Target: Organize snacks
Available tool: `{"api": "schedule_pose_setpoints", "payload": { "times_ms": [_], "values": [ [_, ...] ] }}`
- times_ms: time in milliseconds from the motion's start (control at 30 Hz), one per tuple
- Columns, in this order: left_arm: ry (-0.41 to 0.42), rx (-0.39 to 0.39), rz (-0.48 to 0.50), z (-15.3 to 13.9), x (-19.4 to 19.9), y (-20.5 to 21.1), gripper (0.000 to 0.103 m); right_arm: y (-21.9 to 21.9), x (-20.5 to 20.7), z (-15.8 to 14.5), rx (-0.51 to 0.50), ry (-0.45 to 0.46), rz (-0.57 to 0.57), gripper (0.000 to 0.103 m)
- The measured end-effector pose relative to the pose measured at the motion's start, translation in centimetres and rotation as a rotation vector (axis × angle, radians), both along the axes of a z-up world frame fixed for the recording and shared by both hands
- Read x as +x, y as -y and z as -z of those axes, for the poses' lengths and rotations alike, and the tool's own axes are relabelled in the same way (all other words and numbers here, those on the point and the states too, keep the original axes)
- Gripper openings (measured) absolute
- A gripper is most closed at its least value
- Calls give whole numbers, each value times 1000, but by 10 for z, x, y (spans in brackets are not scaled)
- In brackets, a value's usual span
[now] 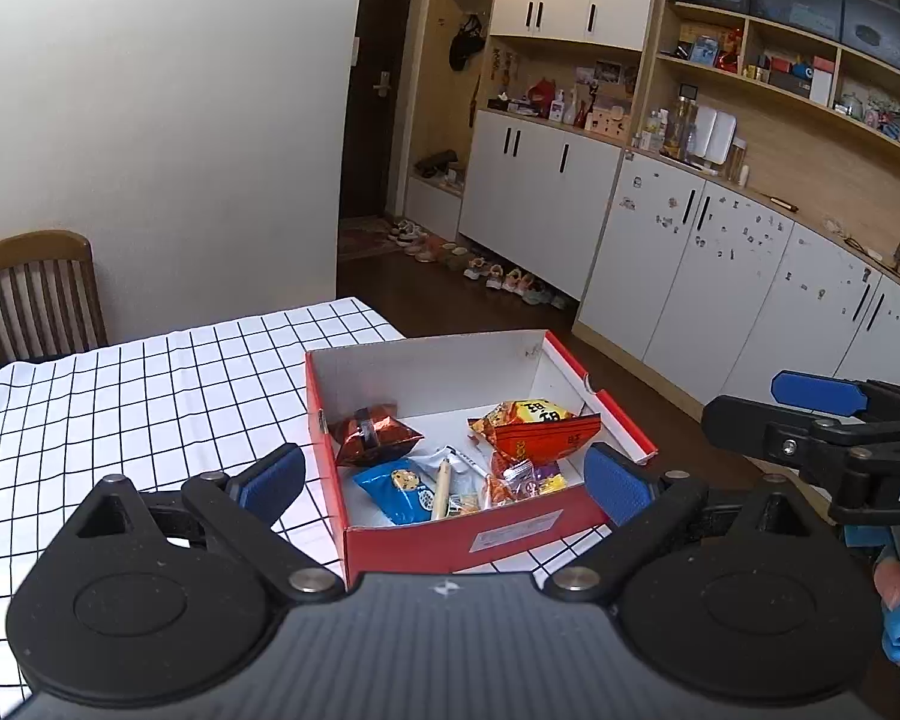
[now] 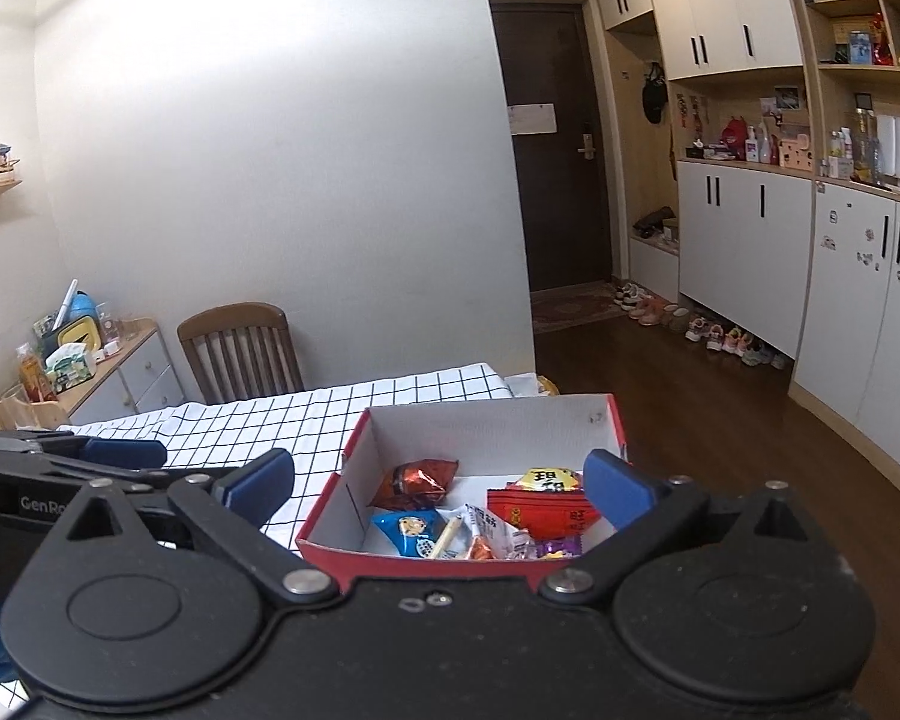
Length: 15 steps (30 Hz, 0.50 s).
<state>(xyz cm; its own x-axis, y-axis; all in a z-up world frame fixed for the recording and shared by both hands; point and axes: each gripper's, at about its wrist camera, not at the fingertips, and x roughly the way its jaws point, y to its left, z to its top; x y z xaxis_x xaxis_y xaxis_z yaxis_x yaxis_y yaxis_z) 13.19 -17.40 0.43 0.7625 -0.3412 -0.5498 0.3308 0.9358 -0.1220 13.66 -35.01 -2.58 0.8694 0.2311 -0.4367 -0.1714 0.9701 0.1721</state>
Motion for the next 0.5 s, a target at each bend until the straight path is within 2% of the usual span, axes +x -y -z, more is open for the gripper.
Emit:
{"api": "schedule_pose_setpoints", "payload": {
  "times_ms": [500],
  "values": [
    [12,10,10,-6,1,5,100,4,-1,0,6,0,15,103]
  ]
}}
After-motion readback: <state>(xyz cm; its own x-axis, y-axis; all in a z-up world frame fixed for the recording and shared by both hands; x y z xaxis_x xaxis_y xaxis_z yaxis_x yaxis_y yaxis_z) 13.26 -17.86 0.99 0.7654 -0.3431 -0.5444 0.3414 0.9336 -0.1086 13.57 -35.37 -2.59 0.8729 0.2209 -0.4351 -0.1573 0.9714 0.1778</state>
